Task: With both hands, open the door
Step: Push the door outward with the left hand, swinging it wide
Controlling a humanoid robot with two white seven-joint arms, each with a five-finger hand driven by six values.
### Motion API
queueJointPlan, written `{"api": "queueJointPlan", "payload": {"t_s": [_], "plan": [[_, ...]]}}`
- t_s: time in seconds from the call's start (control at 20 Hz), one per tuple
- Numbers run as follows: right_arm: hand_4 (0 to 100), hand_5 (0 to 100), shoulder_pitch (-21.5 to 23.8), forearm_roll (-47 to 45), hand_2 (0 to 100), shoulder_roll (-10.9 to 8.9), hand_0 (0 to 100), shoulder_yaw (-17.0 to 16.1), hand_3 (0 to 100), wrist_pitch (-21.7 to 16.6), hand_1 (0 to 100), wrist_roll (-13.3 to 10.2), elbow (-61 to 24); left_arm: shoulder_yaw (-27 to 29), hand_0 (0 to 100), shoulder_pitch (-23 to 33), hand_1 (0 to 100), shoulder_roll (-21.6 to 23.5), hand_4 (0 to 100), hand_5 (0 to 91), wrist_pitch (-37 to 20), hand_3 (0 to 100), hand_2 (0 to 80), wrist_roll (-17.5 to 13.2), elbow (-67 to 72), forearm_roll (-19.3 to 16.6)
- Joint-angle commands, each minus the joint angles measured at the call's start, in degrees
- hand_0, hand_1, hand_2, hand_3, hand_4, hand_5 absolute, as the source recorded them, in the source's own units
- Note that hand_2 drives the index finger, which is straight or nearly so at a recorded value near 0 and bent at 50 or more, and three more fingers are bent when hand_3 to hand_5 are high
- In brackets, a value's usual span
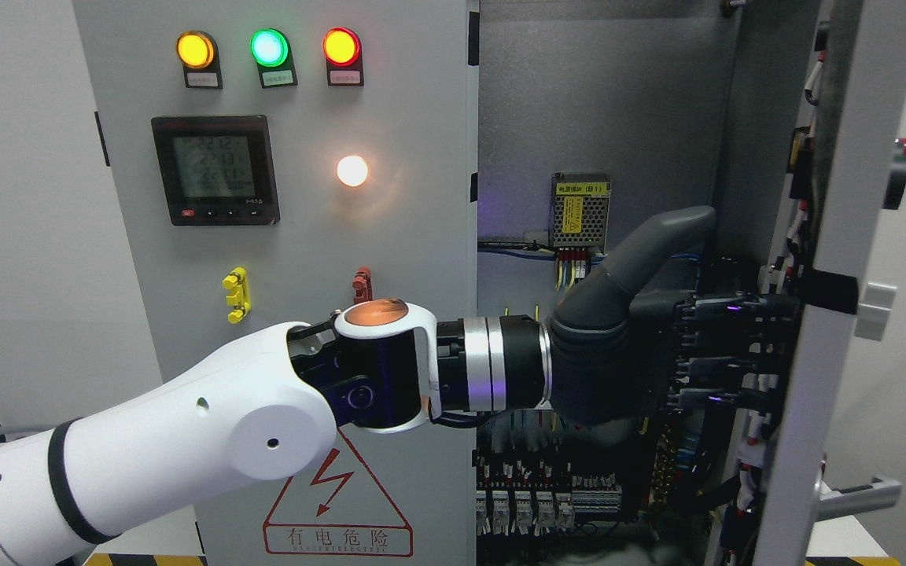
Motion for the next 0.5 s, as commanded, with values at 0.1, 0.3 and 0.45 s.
{"api": "queueJointPlan", "payload": {"t_s": [0.1, 0.3, 0.45], "plan": [[0, 0, 0.0, 0.0, 0, 0.00, 38, 0.0, 0, 0.0, 0, 0.0, 0.0, 0.5, 0, 0.0, 0, -8.1, 0, 0.0, -0.3, 0, 0.0, 2.8, -1.1, -0.1], [0, 0, 0.0, 0.0, 0, 0.00, 38, 0.0, 0, 0.0, 0, 0.0, 0.0, 0.5, 0, 0.0, 0, -10.5, 0, 0.0, -0.4, 0, 0.0, 6.2, -0.9, -0.2], [0, 0, 0.0, 0.0, 0, 0.00, 38, 0.0, 0, 0.0, 0, 0.0, 0.0, 0.9, 0, 0.0, 0, -11.5, 0, 0.0, -0.5, 0, 0.0, 7.5, -1.1, -0.1]]}}
